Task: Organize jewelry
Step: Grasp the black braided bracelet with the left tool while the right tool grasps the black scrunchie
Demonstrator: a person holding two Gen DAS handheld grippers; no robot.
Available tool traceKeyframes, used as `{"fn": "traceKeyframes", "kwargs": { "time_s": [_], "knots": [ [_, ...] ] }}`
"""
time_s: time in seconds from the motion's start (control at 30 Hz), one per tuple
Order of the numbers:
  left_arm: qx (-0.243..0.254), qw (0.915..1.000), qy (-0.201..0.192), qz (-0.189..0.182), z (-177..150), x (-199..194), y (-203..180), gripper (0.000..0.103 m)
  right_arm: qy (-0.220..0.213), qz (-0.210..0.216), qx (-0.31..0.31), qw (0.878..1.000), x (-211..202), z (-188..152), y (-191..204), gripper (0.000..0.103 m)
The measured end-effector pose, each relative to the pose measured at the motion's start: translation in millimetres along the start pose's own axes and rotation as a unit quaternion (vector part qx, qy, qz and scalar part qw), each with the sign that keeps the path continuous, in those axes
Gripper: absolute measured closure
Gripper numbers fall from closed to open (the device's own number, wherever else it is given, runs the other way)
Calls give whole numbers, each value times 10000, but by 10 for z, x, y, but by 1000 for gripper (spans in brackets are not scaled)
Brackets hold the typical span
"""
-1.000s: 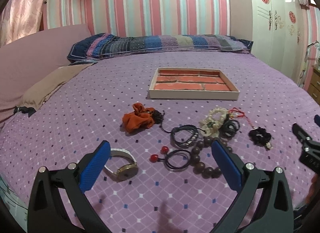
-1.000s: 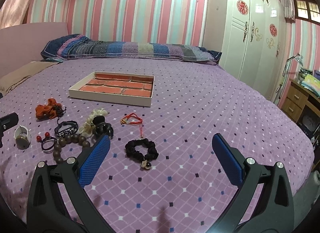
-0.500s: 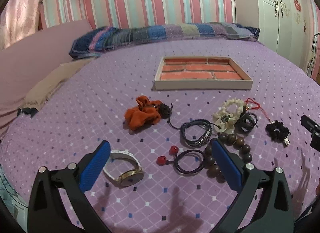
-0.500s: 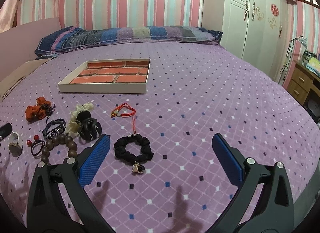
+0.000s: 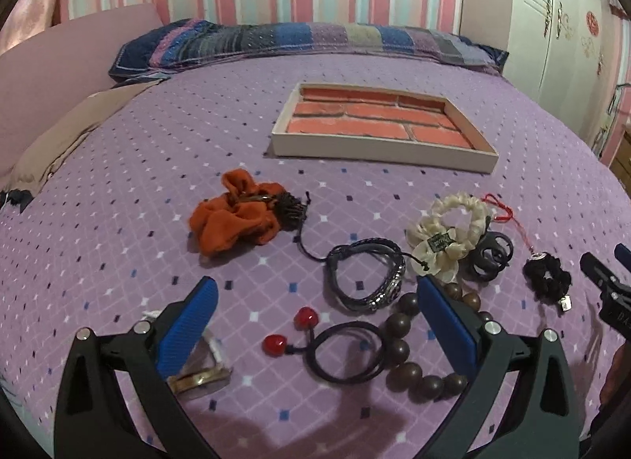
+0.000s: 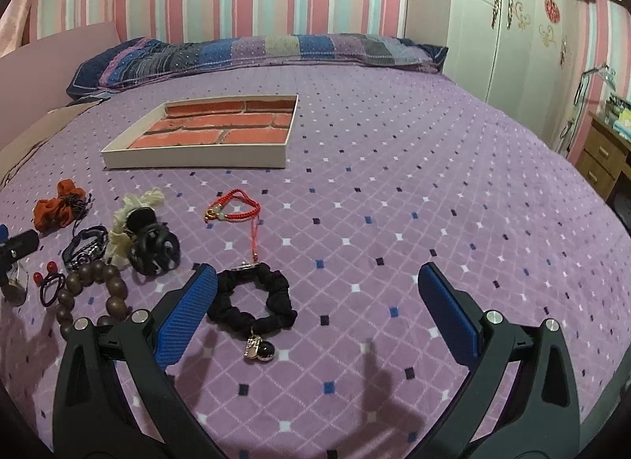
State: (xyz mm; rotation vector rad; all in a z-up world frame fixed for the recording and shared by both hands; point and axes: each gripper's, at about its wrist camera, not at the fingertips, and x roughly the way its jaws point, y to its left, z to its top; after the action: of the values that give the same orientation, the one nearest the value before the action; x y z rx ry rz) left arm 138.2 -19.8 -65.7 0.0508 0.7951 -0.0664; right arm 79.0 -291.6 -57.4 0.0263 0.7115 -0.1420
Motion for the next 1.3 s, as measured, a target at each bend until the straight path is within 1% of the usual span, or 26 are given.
{"fn": "traceKeyframes", "kwargs": {
  "time_s": [0.1,0.17,0.27,0.37,0.4,0.43,0.47,0.53,0.67,0.7,0.77,0.83,0.93,1.1,1.23,1.3],
  "knots": [
    [82,9999,121,40,13,124,-8,4,145,24,25,9999,105,-9,-14,4],
    [50,9998,172,46,26,189,22,5,232,26,31,9997,170,-24,-18,4],
    [-87,9996,246,-101,56,270,86,5,376,66,69,9992,263,-51,-27,4],
    [-149,9992,343,-163,69,342,105,7,446,61,45,9990,328,-65,-13,10],
    [-103,9992,362,-99,75,376,97,9,461,62,34,9989,349,-70,-5,13],
    [-53,9992,386,-39,81,403,87,14,488,57,27,9988,366,-76,1,16],
    [-15,9991,417,0,87,432,78,17,539,64,20,9985,396,-85,4,17],
    [12,9988,493,-65,90,487,66,18,614,94,18,9981,431,-100,14,22],
    [87,9980,610,-149,88,569,37,21,674,108,-28,9977,483,-127,35,26],
    [90,9978,634,-176,88,595,34,23,690,144,-4,9975,499,-136,31,28],
    [67,9969,744,-240,87,663,46,31,670,132,-2,9977,508,-144,38,29],
    [37,9962,829,-260,78,714,55,35,624,126,-51,9980,504,-146,64,35],
    [-26,9957,854,-365,76,744,85,35,591,169,-90,9981,493,-151,90,43],
    [18,9952,865,-456,93,777,74,35,579,237,-73,9980,488,-152,109,51],
    [139,9955,852,-385,112,821,38,36,559,269,-74,9980,495,-149,128,57],
    [231,9959,813,-329,111,828,6,38,550,294,-89,9980,499,-151,140,61]
  ]
}}
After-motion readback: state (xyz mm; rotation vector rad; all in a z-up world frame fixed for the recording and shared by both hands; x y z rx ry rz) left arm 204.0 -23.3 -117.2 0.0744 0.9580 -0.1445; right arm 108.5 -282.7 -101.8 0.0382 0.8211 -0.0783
